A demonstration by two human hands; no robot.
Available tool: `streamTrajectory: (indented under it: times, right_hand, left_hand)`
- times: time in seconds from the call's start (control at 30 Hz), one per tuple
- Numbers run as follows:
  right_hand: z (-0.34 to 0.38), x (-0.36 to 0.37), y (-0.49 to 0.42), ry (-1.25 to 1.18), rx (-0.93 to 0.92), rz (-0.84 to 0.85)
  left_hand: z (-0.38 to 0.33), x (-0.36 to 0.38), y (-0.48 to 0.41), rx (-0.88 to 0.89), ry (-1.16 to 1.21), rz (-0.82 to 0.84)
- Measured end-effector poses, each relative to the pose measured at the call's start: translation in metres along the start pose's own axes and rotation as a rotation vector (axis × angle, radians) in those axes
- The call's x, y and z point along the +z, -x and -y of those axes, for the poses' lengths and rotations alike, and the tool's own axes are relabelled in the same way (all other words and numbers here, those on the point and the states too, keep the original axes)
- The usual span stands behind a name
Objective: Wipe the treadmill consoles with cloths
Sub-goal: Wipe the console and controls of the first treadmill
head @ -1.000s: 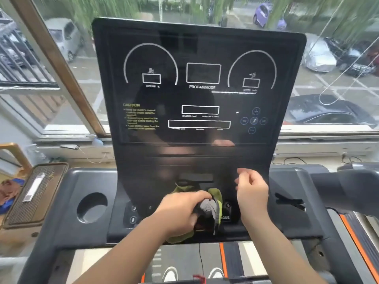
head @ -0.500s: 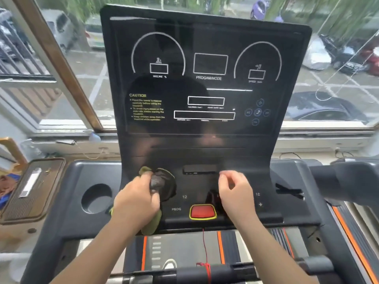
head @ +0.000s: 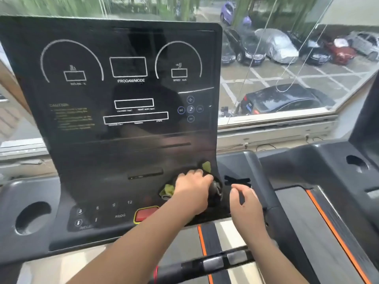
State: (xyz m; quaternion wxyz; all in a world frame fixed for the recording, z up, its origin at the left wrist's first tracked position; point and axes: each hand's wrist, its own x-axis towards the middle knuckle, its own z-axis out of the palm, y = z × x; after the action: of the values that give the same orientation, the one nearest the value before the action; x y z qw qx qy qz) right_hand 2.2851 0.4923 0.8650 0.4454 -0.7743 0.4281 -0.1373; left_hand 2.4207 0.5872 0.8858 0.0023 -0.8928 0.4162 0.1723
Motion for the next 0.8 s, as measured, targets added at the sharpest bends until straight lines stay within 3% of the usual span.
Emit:
streamTrajectory:
  times: [0.23,0.37,0.57,0.8]
  right_hand:
    - [-0.028,-0.049,0.003,-0.067,-0.005,0.037]
    - [-0.037,-0.061,0.006,-0.147,-0.002,0.018]
    - [-0.038,-0.066,0.02,-0.325,0.052,0.105]
    - [-0.013,-0.044,0.03,-0.306,0.003,0.251]
  left_hand:
    - [-0.057,0.049,0.019,0.024,0.291,-0.092]
    - [-0.062,0.058,0.045,-0.006,0.822,0.072]
    - [-0.076,0.044,0.075,-0.201,1.287,-0.244]
    - [-0.043,0.031,0.103,-0.372,1.245,-0.431]
